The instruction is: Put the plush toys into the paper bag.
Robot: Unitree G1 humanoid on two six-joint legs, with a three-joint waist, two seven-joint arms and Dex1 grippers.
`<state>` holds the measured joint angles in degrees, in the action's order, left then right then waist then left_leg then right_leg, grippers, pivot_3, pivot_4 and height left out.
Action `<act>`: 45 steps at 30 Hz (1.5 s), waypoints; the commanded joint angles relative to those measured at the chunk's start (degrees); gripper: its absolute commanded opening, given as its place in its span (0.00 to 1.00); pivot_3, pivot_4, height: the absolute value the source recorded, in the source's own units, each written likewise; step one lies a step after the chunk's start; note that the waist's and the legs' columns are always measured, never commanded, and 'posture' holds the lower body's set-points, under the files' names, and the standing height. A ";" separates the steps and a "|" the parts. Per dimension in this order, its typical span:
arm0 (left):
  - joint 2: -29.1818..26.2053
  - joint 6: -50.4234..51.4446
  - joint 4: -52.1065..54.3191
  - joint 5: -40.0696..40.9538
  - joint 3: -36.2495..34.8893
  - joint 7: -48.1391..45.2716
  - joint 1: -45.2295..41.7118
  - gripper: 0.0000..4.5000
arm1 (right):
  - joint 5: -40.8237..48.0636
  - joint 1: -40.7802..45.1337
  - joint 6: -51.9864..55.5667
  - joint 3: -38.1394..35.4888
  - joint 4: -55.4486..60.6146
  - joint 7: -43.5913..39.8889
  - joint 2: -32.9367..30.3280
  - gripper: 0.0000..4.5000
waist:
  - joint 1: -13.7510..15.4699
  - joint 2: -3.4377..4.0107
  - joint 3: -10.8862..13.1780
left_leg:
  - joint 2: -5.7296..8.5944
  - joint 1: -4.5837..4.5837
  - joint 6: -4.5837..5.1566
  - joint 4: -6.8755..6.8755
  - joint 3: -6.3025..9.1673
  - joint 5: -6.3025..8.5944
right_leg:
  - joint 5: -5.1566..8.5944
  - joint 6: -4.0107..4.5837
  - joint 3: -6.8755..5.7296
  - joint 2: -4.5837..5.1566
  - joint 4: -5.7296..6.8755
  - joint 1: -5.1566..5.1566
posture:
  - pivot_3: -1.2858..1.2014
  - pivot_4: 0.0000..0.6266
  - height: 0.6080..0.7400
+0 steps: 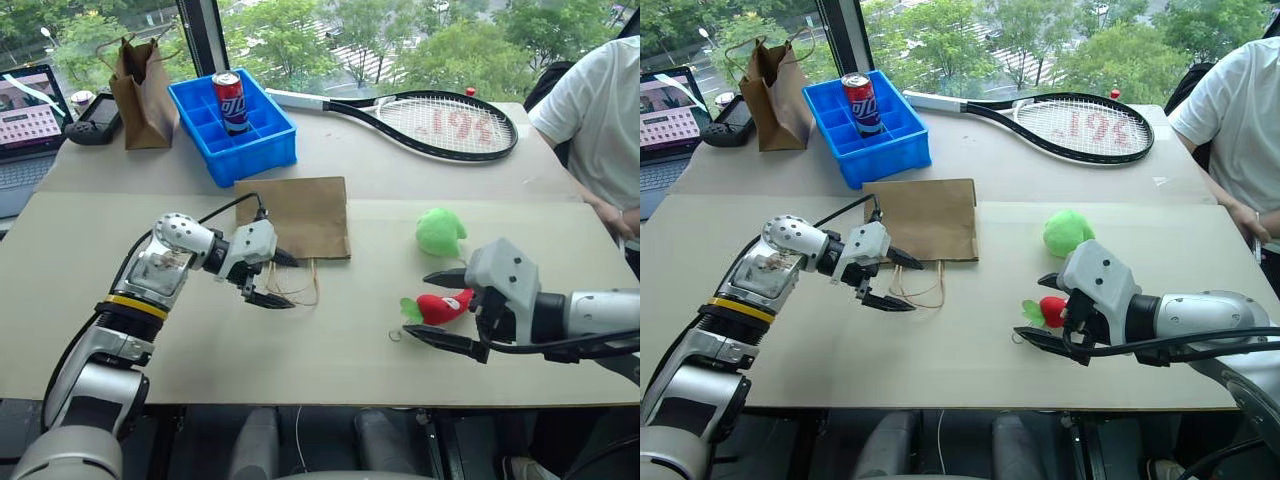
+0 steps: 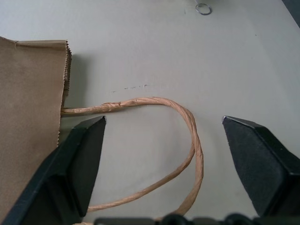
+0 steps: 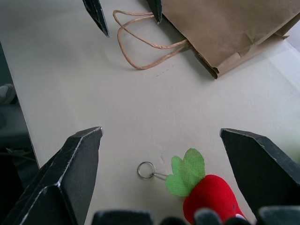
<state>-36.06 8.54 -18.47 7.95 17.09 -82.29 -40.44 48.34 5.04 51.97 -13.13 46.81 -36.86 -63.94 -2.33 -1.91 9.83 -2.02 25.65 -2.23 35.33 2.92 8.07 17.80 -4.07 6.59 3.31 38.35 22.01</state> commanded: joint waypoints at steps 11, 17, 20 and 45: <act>-0.24 17.34 7.51 8.71 -5.71 -0.08 -1.33 0.01 | -1.26 1.69 -0.53 0.34 0.87 0.21 1.04 1.00 | -0.12 0.00 0.00 | -0.01 -0.03 0.02 0.00 0.01 -0.01 | 0.00 0.00 -0.01 -0.01 0.10 0.01 | 0.52 0.24 1.00; 0.59 32.18 10.65 15.00 -9.65 4.02 -5.48 0.01 | -4.26 5.83 0.20 9.34 1.43 4.60 6.36 1.00 | -0.15 0.00 0.00 | 0.00 -0.02 0.02 0.11 0.04 -0.02 | 0.01 -0.01 -0.02 -0.02 0.19 0.02 | 0.52 0.24 1.00; 1.19 40.47 12.44 18.55 -11.32 6.68 -8.13 0.00 | -7.60 10.68 0.66 15.83 -1.28 9.74 13.57 0.88 | -0.35 0.00 0.00 | -0.01 -0.02 0.02 0.20 0.05 -0.02 | 0.01 -0.01 -0.01 -0.05 0.27 0.03 | 0.52 0.24 1.00; 7.56 61.44 21.22 35.20 -19.87 25.29 -9.24 0.00 | -33.88 21.54 -15.00 31.16 -28.88 16.08 42.57 0.02 | -0.30 0.00 0.01 | -0.03 -0.05 0.01 0.49 0.10 -0.02 | 0.01 -0.01 0.04 -0.12 0.68 0.12 | 0.52 0.24 1.00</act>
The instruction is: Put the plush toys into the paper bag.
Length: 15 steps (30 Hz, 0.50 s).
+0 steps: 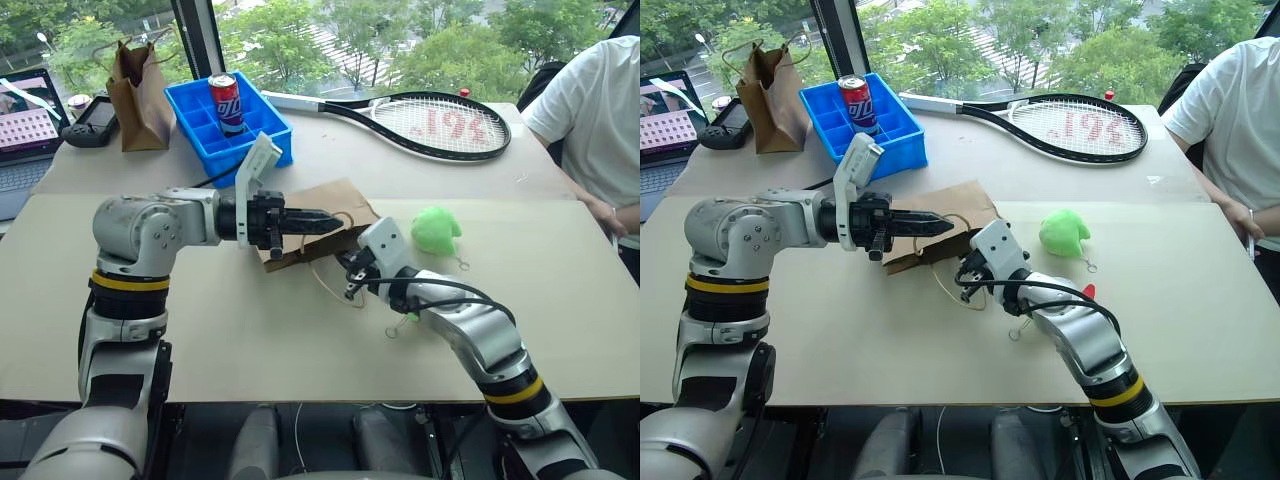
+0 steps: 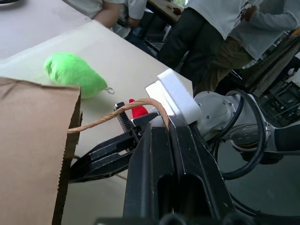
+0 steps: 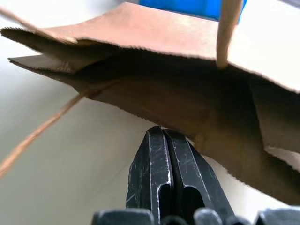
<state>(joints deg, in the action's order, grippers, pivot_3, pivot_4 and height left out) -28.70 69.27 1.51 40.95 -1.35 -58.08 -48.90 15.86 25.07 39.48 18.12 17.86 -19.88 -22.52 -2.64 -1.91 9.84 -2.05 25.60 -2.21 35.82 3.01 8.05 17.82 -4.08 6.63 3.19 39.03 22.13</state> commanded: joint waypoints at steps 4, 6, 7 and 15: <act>-0.54 -0.50 1.07 1.79 -0.33 1.74 -0.89 0.00 | -1.78 1.21 -0.71 1.05 0.70 -4.85 -0.11 0.02 | 0.03 0.00 0.00 | 0.01 0.00 0.00 0.00 0.00 0.00 | 0.00 0.00 0.00 0.01 0.00 0.00 | 0.52 0.24 1.00; -0.78 -1.11 0.38 1.52 -0.04 1.78 -0.90 0.00 | -2.00 0.38 1.05 1.32 2.73 -7.28 -2.95 0.02 | 0.13 0.00 0.00 | 0.01 0.01 0.00 0.00 0.00 0.00 | 0.00 0.00 0.00 0.01 -0.01 0.00 | 0.52 0.24 1.00; -0.93 -1.43 0.25 1.31 0.26 1.74 -0.86 0.00 | -1.94 -0.11 1.52 1.05 3.81 -8.23 -4.26 0.02 | 0.23 0.00 0.00 | 0.03 0.00 0.00 0.00 0.00 0.00 | 0.00 0.00 0.00 0.02 -0.01 -0.01 | 0.52 0.24 1.00; -0.90 -0.51 0.56 3.02 0.51 1.68 -0.83 0.00 | 2.91 -0.24 3.80 -5.80 7.66 -9.91 -3.79 0.02 | -0.19 0.00 0.00 | 0.00 -0.01 -0.01 -0.03 0.01 0.00 | 0.00 0.00 0.00 -0.01 -0.03 0.00 | 0.52 0.24 1.00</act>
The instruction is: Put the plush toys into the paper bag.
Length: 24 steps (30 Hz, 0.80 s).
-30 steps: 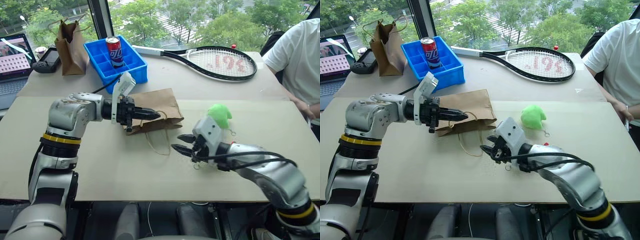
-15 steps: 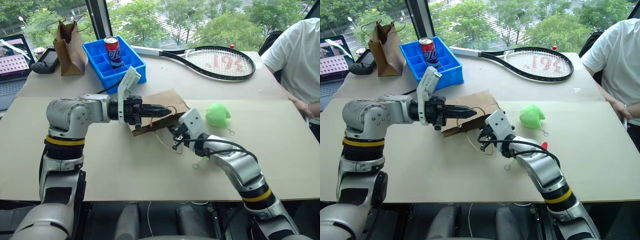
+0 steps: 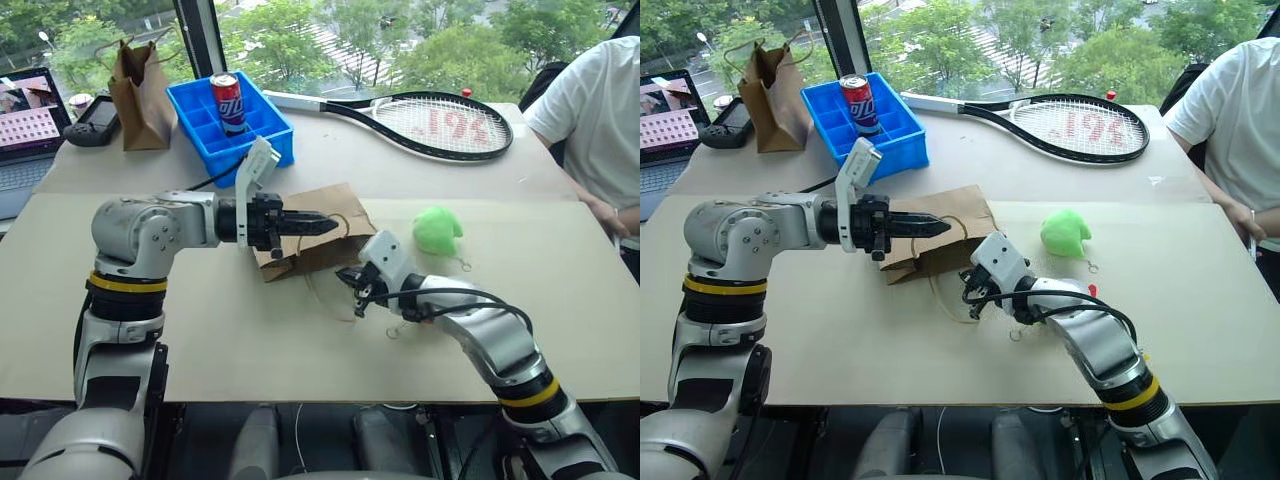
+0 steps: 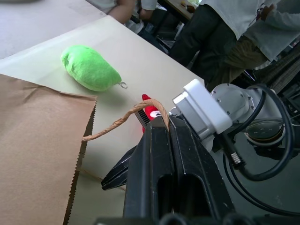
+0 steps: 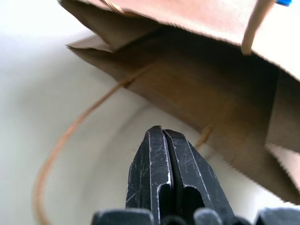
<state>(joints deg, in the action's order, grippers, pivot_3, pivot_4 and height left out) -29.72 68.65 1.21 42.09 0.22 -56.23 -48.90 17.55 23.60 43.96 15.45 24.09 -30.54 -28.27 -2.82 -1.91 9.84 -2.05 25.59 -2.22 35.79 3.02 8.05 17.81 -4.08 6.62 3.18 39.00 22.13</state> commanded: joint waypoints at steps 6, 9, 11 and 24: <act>0.09 2.21 1.25 4.24 -1.98 0.39 -2.01 0.00 | -1.45 2.11 -1.64 -2.05 -1.89 3.88 6.91 0.02 | 0.21 0.00 0.00 | 0.02 0.01 0.00 0.00 -0.02 0.00 | 0.00 -0.01 0.00 0.02 -0.01 0.00 | 0.52 0.24 1.00; 0.49 3.58 1.86 5.72 -2.97 1.62 -2.16 0.00 | -3.00 2.61 -2.49 -1.52 -4.14 5.30 9.38 0.02 | 0.19 0.00 0.00 | 0.01 0.01 0.00 0.00 -0.01 0.00 | 0.00 0.00 0.01 0.02 -0.01 0.01 | 0.52 0.24 1.00; 0.64 4.30 2.22 6.51 -3.42 2.30 -2.24 0.00 | -4.57 2.72 -4.20 -1.04 -7.18 6.43 11.05 0.02 | 0.18 0.00 0.00 | 0.01 0.01 0.00 0.00 -0.01 0.00 | 0.00 0.00 0.01 0.02 -0.01 0.02 | 0.52 0.24 1.00; 1.16 4.34 -3.20 8.64 -8.47 8.34 -9.67 0.00 | -13.79 0.25 -17.11 3.00 -24.38 7.95 15.29 0.02 | 0.14 0.00 0.00 | 0.02 0.00 -0.01 -0.02 0.00 0.00 | 0.00 0.00 0.00 0.02 -0.01 0.01 | 0.52 0.24 1.00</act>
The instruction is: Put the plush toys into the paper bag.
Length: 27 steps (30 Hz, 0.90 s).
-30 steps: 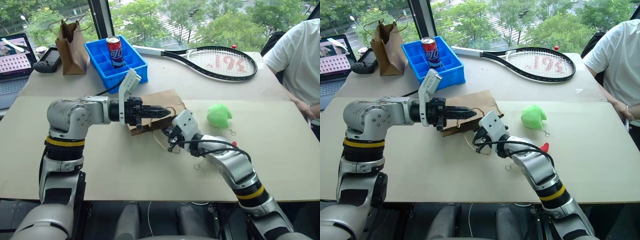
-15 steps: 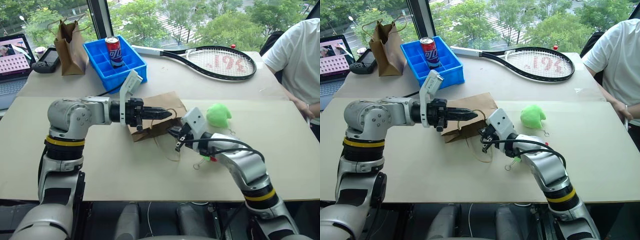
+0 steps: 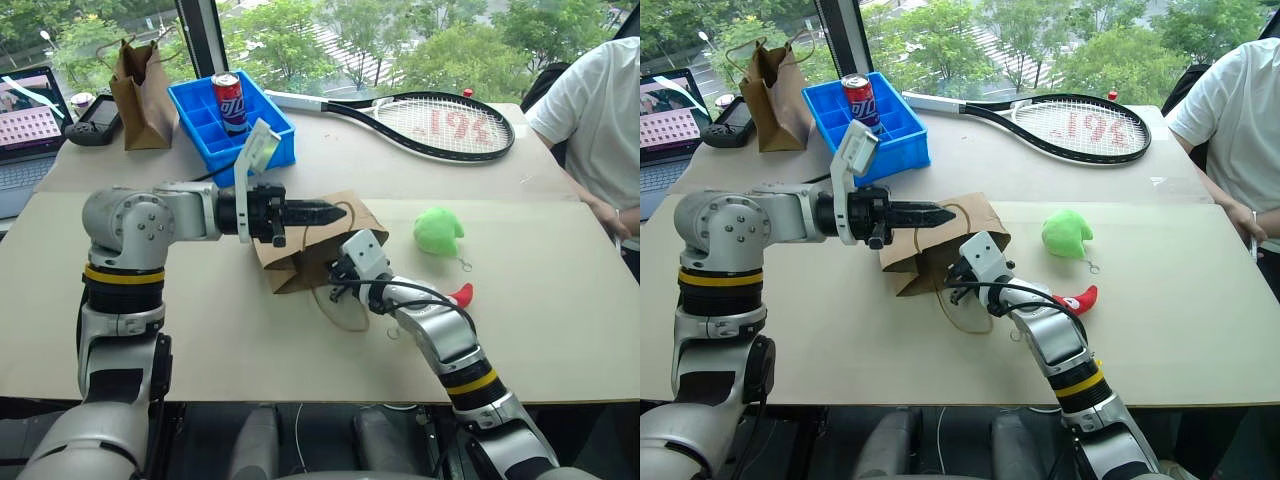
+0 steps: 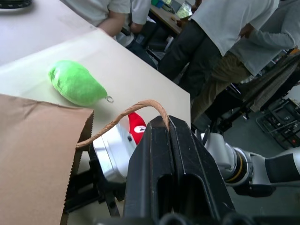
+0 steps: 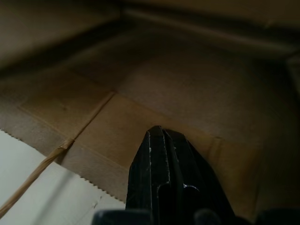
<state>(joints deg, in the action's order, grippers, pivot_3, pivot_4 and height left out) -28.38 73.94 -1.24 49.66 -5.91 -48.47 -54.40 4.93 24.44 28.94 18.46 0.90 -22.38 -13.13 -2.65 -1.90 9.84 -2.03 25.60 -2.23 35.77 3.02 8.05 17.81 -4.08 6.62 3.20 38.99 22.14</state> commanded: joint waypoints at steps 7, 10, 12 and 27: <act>-2.08 -4.97 -3.89 -0.96 -1.28 -1.27 -12.69 0.00 | -4.26 -1.23 -2.74 2.10 -1.55 -2.36 -0.91 0.02 | -0.15 0.00 0.00 | 0.00 -0.03 -0.03 -0.02 0.00 -0.01 | 0.00 0.00 0.00 -0.01 0.01 -0.01 | 0.52 0.24 1.00; -5.03 -9.12 -0.84 -4.17 3.63 -5.36 -16.48 0.00 | -4.30 -1.49 -2.47 1.89 -1.05 -2.91 -0.59 0.02 | -0.14 0.00 0.00 | 0.01 -0.04 -0.03 -0.06 -0.01 -0.01 | 0.00 -0.01 0.00 -0.01 -0.02 -0.01 | 0.52 0.24 1.00; -6.66 -11.12 0.92 -5.73 6.10 -7.64 -17.47 0.00 | -4.33 -1.67 -2.32 1.60 -0.87 -3.08 -0.38 0.02 | -0.13 0.00 0.00 | 0.01 -0.03 -0.04 -0.08 -0.01 -0.01 | 0.00 -0.01 0.01 0.00 -0.04 -0.01 | 0.52 0.24 1.00; -7.62 -13.98 3.70 -8.53 8.12 -9.25 -15.37 0.00 | -4.47 -1.75 -1.40 0.39 2.40 -4.56 -1.43 0.02 | -0.13 0.01 0.01 | 0.00 -0.04 -0.04 -0.14 -0.03 -0.02 | 0.02 -0.02 0.02 -0.01 -0.07 0.00 | 0.52 0.24 1.00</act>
<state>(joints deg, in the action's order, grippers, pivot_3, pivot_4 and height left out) -35.99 60.82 0.91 40.82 3.73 -57.96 -68.96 0.63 23.58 26.65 19.32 1.85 -26.08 -14.00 -2.78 -1.89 9.85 -2.03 25.56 -2.27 35.63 2.99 8.03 17.83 -4.10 6.64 3.19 38.92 22.15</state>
